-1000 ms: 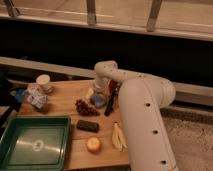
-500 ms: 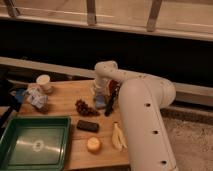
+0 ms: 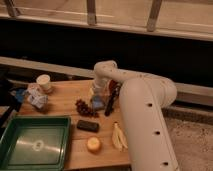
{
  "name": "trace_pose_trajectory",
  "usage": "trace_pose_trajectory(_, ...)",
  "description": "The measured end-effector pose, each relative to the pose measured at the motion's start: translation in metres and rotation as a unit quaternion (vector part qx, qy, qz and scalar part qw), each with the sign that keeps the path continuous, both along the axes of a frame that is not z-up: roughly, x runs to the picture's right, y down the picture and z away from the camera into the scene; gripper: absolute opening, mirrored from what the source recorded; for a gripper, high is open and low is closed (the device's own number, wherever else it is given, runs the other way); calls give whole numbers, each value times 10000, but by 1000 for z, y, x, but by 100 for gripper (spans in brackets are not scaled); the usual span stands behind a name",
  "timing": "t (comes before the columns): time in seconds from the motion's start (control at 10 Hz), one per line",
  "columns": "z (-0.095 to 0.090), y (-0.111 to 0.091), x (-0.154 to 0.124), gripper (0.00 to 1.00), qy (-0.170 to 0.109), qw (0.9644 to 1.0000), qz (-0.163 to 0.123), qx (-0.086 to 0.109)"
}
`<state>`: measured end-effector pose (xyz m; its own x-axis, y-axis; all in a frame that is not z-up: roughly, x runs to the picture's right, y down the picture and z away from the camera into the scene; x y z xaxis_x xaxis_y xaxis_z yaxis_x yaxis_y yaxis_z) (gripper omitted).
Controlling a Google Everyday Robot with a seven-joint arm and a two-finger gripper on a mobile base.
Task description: Place sponge in metal cup
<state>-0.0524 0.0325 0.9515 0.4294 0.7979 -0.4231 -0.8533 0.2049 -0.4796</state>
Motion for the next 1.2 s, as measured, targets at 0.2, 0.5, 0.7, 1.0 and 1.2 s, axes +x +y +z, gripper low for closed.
trace_pose_trajectory(0.2, -22, -26, 2, 0, 18, 9993, -13, 361)
trace_pose_trajectory(0.5, -72, -83, 1, 0, 49, 9952, -68, 980)
trace_pose_trajectory(0.7, -97, -128, 0, 0, 110, 9892, -128, 1457)
trace_pose_trajectory(1.0, -103, -156, 8, 0, 232, 9831, -46, 1817)
trace_pose_trajectory(1.2, -103, -156, 5, 0, 214, 9831, -60, 1818)
